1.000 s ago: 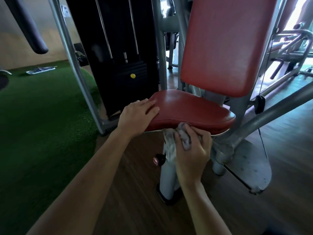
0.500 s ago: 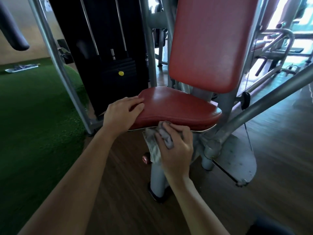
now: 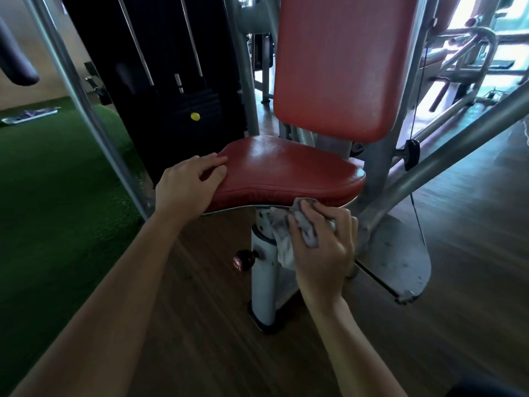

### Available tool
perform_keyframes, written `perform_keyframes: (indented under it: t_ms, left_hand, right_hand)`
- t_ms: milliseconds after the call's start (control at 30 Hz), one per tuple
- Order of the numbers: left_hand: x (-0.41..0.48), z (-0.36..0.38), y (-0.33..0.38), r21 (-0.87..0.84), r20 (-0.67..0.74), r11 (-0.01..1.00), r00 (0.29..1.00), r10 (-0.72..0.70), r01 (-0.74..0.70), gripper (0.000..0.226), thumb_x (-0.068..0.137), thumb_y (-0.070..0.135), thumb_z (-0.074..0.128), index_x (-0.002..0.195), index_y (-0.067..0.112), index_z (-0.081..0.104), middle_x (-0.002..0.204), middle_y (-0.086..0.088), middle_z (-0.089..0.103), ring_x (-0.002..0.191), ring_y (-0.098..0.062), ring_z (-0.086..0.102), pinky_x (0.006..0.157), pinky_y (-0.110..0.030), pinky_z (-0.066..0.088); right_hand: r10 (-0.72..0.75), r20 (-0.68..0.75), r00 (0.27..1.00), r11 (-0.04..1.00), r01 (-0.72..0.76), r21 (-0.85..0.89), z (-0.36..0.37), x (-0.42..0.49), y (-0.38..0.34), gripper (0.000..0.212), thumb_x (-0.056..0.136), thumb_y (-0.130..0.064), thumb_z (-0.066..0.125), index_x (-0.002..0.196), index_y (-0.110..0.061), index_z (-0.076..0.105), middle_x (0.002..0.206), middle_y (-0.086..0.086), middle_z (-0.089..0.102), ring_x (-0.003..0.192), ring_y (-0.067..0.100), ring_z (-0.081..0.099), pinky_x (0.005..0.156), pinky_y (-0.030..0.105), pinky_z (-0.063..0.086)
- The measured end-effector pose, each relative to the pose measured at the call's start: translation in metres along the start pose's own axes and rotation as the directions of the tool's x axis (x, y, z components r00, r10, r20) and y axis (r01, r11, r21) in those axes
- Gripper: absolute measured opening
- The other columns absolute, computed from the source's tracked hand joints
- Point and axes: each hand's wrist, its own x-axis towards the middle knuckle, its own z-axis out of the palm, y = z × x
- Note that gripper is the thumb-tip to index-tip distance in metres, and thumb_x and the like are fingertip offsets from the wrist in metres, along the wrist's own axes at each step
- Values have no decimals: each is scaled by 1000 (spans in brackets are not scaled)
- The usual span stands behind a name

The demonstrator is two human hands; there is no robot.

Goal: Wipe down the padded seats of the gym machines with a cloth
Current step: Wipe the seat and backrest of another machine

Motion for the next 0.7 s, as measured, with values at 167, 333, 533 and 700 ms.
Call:
perform_keyframes:
  t_ms: [167,333,533,700]
  left_hand:
    - [0,1,-1,-11,-20,1000,1000,-6,5,33,101,52,48,130,48,62,142,26,54,142,-7,40,111,-39,36]
    - [-1,2,-1,-55,-63,998,998,-17,14,30,100,51,51,126,47,65,139,26,57,140,-6,43,108,-35,37]
    - [-2,3,0,-73,-81,997,997,-21,15,30,99,50,53,124,46,67,137,25,59,139,-6,45,107,-32,36]
    - [-4,1,2,-93,-72,995,997,-29,22,29,98,49,54,123,45,68,136,25,59,135,-5,47,101,-29,37]
  right_hand:
    - [131,-118,984,991,-129,23,-1,6,1,23,85,-13,82,105,-2,75,102,10,64,93,26,61,85,28,52]
    - [-42,-9,999,999,41,-29,-6,9,11,24,86,-14,82,106,-4,76,101,10,65,95,25,61,91,27,49]
    - [17,-36,999,998,-19,-59,-1,2,4,23,84,-13,83,105,-6,76,101,10,63,93,25,60,91,24,48]
    - [101,-82,991,995,-100,24,-4,3,7,24,84,-14,83,106,-7,76,103,8,62,94,26,61,83,34,56]
